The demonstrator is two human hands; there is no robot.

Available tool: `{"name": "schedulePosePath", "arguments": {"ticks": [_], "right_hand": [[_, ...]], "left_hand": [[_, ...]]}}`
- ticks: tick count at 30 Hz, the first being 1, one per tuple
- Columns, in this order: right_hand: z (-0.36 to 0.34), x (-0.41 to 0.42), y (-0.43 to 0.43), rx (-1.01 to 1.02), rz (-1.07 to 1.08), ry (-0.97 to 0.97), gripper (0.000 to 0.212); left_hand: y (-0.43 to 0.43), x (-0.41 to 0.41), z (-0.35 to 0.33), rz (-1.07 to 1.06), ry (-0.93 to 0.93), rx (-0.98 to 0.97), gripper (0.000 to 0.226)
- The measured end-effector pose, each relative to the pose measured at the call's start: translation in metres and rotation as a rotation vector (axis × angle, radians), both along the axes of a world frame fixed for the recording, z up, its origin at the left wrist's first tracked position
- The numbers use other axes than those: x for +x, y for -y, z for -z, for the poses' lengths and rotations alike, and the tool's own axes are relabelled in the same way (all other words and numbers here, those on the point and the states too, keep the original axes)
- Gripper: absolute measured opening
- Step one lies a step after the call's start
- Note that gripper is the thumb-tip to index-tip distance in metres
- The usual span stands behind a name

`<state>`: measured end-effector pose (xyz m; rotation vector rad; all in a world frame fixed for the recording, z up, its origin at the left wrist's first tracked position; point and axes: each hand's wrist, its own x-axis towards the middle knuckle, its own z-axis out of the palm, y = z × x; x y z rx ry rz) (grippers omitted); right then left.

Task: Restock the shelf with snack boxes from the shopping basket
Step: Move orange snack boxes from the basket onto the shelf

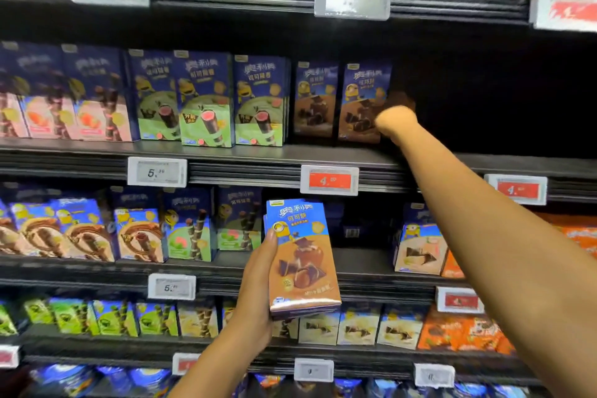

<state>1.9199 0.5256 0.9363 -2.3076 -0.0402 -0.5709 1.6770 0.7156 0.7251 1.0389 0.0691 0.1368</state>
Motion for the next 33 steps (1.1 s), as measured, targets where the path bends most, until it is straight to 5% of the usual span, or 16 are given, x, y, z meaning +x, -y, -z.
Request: {"name": "schedulePosePath", "arguments": {"ticks": [10, 15, 19, 24, 28, 31, 33], "right_hand": [[-0.006, 0.032, -0.016, -0.165, 0.083, 0.014, 0.075], [-0.009, 0.017, -0.015, -0.081, 0.057, 0.007, 0.060], [-0.002, -0.046, -0.011, 0.162, 0.038, 0.141, 0.040], [0.040, -0.164, -0.028, 0.455, -0.383, 0.375, 0.013], [0.066, -0.220, -0.042, 0.447, -0.672, 0.143, 0.013], [0.068, -0.231, -0.041, 0.545, -0.764, -0.013, 0.027], [0.065, -0.234, -0.037, 0.616, -0.792, -0.027, 0.030]], "left_hand": [[-0.007, 0.009, 0.003, -0.001, 0.014, 0.012, 0.052], [-0.013, 0.005, 0.009, -0.004, 0.012, 0.037, 0.060], [-0.018, -0.013, 0.017, -0.072, 0.064, 0.024, 0.090], [-0.018, -0.037, -0.012, -0.144, 0.235, -0.030, 0.120], [-0.013, -0.034, -0.054, -0.199, 0.427, 0.003, 0.113], [-0.011, -0.023, -0.091, -0.213, 0.478, 0.045, 0.125], [-0.010, -0.016, -0.111, -0.206, 0.490, 0.084, 0.114]]}}
